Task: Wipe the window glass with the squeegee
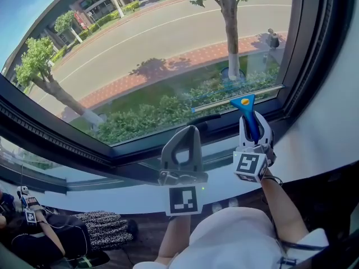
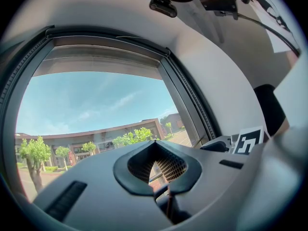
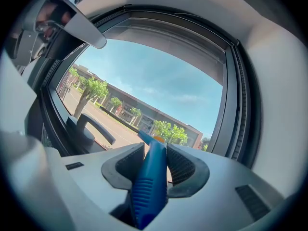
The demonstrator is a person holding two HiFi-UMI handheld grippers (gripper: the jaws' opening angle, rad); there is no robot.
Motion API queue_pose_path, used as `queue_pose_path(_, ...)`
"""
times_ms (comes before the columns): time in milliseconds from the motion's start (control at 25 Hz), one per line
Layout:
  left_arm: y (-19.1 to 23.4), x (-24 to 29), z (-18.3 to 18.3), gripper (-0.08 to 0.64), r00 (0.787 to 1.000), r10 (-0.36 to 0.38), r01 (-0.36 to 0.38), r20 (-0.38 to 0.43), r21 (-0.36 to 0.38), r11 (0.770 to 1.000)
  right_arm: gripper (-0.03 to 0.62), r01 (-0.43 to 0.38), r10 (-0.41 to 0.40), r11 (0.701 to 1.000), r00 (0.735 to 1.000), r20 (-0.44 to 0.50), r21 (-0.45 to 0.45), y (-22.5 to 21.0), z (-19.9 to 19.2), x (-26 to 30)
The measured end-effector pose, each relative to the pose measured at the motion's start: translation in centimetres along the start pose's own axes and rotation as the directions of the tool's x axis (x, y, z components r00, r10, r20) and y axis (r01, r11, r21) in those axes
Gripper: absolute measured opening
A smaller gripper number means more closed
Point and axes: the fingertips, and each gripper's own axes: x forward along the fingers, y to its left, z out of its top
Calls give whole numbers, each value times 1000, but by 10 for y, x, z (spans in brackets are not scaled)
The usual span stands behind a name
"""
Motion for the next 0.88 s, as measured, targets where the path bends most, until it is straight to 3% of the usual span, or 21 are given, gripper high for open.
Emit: queue_pose_path(880, 3, -1, -7, 2, 999, 18, -18, -29, 10, 1000, 149, -37, 37, 999, 996, -76, 3, 14, -32, 4)
